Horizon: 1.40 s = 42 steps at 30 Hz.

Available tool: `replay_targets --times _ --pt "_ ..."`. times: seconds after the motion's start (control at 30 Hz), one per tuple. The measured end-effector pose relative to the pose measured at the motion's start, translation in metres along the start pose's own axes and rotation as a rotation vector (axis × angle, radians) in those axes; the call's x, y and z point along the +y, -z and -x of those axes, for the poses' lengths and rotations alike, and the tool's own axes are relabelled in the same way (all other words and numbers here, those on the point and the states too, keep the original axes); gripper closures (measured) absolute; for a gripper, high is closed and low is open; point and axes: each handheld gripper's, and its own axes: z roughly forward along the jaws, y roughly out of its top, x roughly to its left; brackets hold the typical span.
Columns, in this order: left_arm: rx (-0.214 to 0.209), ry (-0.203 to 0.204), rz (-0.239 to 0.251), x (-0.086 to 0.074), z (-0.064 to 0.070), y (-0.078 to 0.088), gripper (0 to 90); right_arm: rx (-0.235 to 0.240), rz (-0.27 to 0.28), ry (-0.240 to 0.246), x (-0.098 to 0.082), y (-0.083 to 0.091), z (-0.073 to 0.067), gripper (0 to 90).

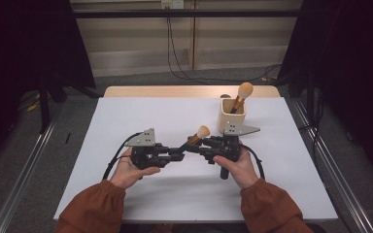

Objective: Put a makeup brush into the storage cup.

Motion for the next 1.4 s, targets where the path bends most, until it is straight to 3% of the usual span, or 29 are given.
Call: replay_targets --times 0.17,0.33,0.43,0.53,0.93,1.07,1.4 --pt "-0.002 -0.003 -0.012 -0.002 0.000 -0.003 75.8 0.026 0.002 -0.033 0.000 0.000 0.000 72.3" --pt "0.003 0.013 -0.014 -0.002 0.000 -0.005 74.8 0.016 -0.010 -0.038 0.001 0.001 0.000 72.6" --pt "0.021 0.017 -0.019 -0.003 -0.001 -0.005 70.6 0.008 -0.015 -0.030 0.001 0.001 0.000 72.7" --pt "0.038 0.032 -0.020 -0.004 -0.001 -0.004 60.2 0.004 -0.017 -0.028 0.001 0.002 0.001 72.7" --pt "0.083 0.059 -0.020 -0.006 0.000 0.003 46.2 -0.010 -0.028 -0.024 0.003 0.007 0.002 72.7" --pt "0.101 0.071 -0.022 -0.006 0.002 0.006 37.2 -0.014 -0.032 -0.020 0.004 0.010 0.002 72.7" --pt "0.188 0.064 -0.018 -0.004 0.007 0.019 18.3 -0.041 -0.053 0.010 0.008 0.016 0.003 72.8"
